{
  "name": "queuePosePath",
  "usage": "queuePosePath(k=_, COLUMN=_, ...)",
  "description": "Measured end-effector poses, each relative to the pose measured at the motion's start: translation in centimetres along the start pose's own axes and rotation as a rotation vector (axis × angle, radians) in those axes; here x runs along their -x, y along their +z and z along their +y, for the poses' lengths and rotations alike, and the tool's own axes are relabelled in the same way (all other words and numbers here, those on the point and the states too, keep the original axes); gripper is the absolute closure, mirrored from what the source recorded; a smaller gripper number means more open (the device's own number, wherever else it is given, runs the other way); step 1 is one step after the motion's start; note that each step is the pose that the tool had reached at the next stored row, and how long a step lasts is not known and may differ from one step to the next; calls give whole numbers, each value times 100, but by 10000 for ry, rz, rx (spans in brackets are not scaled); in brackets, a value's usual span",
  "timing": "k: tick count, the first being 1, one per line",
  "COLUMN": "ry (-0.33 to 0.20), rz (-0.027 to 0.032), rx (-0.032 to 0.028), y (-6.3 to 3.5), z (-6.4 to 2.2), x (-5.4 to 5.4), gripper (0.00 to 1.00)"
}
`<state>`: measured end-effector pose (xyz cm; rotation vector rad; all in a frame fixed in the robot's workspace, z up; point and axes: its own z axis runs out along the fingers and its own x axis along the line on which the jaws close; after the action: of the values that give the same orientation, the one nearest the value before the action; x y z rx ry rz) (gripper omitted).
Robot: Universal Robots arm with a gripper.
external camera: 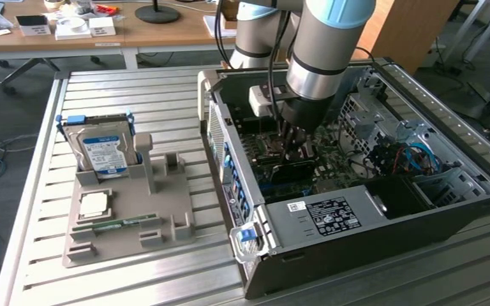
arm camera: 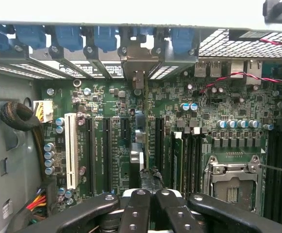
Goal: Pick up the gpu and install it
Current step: 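Press down on the gpu until it lock into place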
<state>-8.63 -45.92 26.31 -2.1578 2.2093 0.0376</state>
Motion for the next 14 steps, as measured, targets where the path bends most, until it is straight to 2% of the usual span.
queuePosePath(k=14, ry=-1, rz=-3, rx=-3, y=22, z=4, x=-1, gripper=89)
